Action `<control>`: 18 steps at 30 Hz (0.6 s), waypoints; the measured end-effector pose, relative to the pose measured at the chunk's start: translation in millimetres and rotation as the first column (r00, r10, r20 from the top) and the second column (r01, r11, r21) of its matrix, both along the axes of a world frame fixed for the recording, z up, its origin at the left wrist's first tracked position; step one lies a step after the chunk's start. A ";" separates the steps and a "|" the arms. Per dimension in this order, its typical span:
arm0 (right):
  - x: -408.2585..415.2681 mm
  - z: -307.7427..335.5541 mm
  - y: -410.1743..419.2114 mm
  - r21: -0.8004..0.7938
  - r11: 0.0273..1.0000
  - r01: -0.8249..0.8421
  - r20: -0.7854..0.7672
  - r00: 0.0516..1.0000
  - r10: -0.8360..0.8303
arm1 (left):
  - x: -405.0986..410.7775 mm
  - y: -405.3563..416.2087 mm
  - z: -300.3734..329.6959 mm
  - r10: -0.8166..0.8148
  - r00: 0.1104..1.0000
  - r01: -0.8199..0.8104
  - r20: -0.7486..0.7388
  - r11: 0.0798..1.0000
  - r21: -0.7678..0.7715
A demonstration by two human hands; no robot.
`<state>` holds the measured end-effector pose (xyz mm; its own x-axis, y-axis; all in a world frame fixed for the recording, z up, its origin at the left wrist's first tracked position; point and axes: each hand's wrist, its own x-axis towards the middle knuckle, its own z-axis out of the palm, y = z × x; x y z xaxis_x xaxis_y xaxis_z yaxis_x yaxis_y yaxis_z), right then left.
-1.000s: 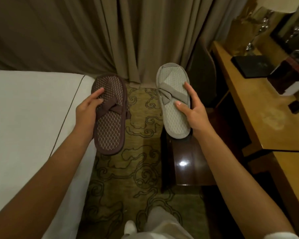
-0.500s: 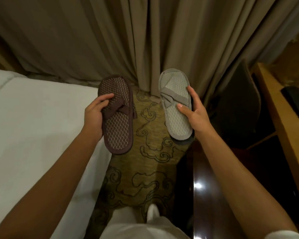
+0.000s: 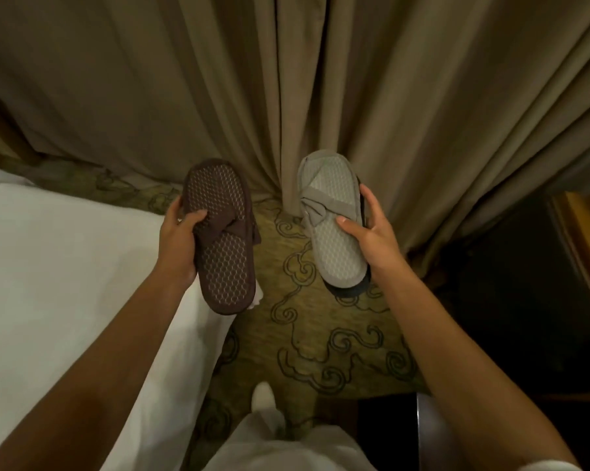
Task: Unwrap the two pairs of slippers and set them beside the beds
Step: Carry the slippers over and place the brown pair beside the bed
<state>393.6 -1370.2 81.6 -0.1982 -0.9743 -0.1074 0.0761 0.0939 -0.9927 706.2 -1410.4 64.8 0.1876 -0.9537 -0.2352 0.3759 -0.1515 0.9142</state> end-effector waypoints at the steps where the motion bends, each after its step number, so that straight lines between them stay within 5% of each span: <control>1: 2.9 2.6 -21.6 0.001 1.000 -0.005 0.005 1.000 0.005 | 2.4 -21.2 2.9 -0.004 1.000 0.004 -0.010 1.000 0.004; 10: 22.4 -0.7 -212.9 0.071 0.990 -0.126 0.042 0.992 0.123 | 10.8 -177.2 3.0 0.101 0.993 -0.097 -0.063 0.993 0.075; 18: 45.0 -19.3 -393.6 0.136 0.915 -0.381 0.085 0.924 0.372 | 23.0 -275.1 -11.4 0.352 0.932 -0.348 -0.089 0.936 0.057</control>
